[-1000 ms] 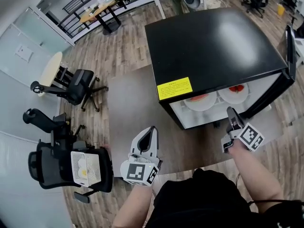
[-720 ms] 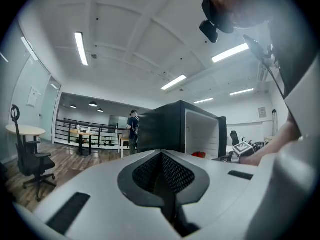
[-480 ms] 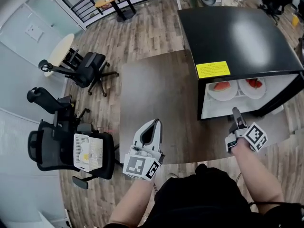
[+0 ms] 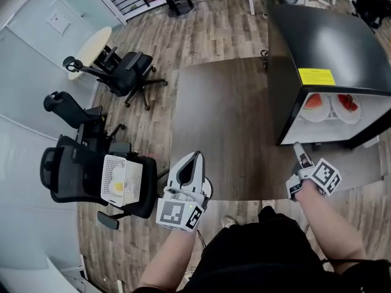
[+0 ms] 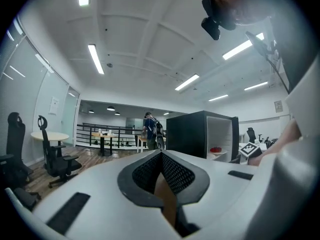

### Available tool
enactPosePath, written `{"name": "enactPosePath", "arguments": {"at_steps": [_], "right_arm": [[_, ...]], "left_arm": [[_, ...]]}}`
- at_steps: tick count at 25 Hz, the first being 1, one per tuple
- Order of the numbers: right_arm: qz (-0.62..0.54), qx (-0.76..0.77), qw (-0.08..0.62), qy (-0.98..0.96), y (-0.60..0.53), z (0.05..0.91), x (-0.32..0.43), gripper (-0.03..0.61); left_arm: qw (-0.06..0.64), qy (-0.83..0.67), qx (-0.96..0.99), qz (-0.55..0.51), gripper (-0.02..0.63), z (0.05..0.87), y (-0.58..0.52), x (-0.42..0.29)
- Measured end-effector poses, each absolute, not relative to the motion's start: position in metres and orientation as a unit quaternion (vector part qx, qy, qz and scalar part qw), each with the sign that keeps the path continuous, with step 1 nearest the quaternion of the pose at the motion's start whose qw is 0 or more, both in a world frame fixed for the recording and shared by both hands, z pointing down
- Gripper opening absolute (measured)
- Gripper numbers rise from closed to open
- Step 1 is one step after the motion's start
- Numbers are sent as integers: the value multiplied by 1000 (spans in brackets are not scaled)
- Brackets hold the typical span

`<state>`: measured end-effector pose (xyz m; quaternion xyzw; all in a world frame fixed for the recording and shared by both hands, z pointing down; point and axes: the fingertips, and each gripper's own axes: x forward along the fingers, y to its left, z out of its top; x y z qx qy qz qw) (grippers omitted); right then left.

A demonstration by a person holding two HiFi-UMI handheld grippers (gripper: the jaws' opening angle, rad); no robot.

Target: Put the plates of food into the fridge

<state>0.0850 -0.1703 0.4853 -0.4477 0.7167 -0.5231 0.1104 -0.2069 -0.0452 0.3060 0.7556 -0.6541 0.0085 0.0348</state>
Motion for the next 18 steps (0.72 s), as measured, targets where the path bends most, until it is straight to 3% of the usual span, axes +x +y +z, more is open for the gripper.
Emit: {"name": "enactPosePath", "arguments": {"at_steps": [18], "right_arm": [[-558,-325,-4,764,-44,511,-118,133]], "left_arm": [[57,-728,683,9,3,327,82,-342]]}}
